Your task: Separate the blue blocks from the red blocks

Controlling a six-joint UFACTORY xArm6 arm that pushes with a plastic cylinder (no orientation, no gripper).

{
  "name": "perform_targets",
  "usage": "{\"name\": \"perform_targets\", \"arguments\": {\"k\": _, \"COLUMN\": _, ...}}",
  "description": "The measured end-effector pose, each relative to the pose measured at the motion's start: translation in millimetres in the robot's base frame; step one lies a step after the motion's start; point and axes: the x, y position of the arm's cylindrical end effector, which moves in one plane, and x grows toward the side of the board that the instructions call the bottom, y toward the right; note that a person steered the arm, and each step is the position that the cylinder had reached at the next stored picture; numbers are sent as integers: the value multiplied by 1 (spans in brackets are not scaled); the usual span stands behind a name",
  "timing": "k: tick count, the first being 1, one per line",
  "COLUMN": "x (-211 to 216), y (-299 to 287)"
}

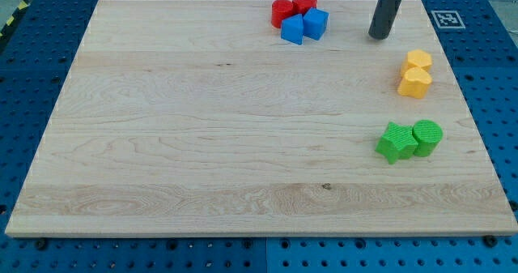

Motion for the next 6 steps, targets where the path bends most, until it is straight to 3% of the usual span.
{"name": "perform_targets", "arguments": {"k": 1, "x": -14, "y": -25}}
{"name": "perform_targets", "arguments": {"k": 4, "x": 4, "y": -226}}
{"name": "perform_targets", "arguments": {"k": 6, "x": 70, "y": -240}}
